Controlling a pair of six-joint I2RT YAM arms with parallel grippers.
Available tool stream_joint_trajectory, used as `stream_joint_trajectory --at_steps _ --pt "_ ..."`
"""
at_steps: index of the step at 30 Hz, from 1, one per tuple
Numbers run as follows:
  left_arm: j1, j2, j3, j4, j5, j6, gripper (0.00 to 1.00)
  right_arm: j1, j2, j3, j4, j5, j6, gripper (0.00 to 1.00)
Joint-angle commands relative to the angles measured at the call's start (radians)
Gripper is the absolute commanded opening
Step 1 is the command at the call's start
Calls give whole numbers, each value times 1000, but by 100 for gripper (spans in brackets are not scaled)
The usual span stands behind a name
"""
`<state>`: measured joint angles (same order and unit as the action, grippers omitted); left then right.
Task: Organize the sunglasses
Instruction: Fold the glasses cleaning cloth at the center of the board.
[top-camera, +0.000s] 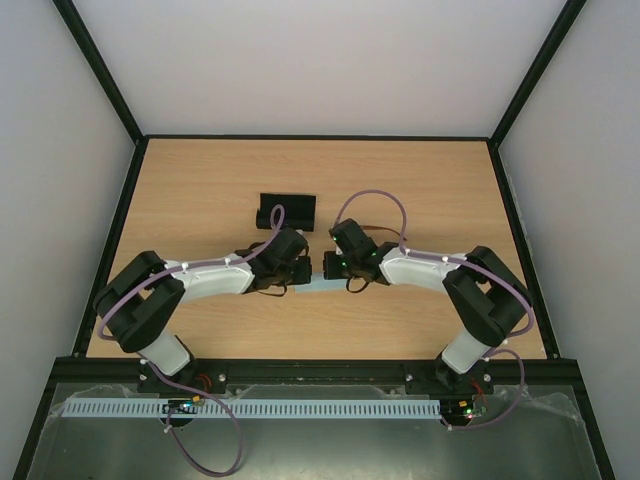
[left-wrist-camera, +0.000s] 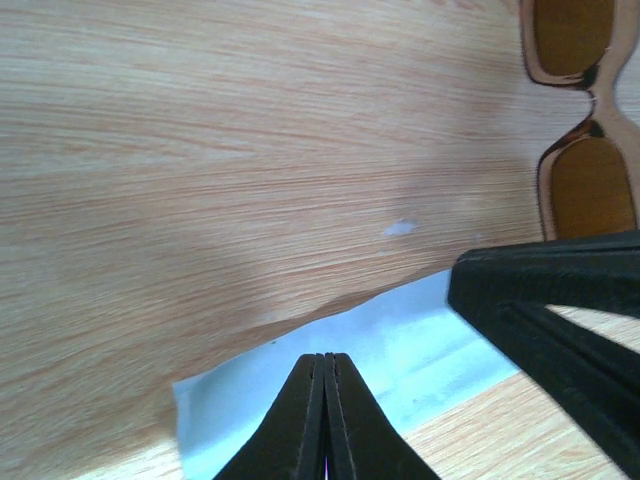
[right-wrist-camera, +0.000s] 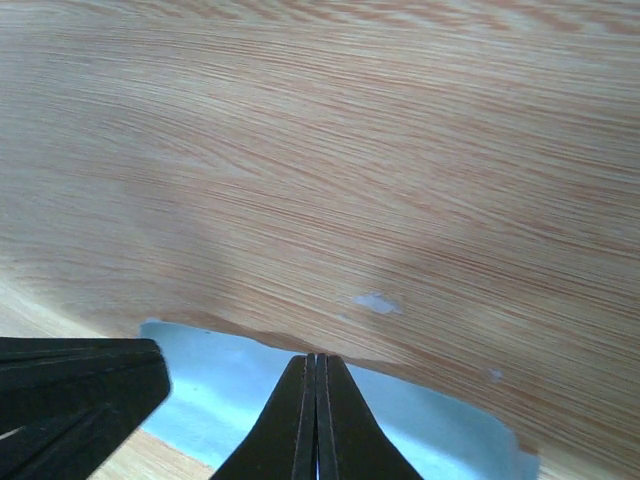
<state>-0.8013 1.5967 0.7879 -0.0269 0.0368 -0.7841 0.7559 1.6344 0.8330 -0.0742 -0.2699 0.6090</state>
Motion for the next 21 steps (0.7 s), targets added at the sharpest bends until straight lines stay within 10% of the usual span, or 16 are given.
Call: stream_joint_trajectory --at_steps 1,21 --pt "11 -16 -26 -33 -21 15 3 -17 -8 -26 -30 33 -12 2" --pt "27 12 -68 -11 -29 20 3 -25 49 -44 -44 67 -27 2"
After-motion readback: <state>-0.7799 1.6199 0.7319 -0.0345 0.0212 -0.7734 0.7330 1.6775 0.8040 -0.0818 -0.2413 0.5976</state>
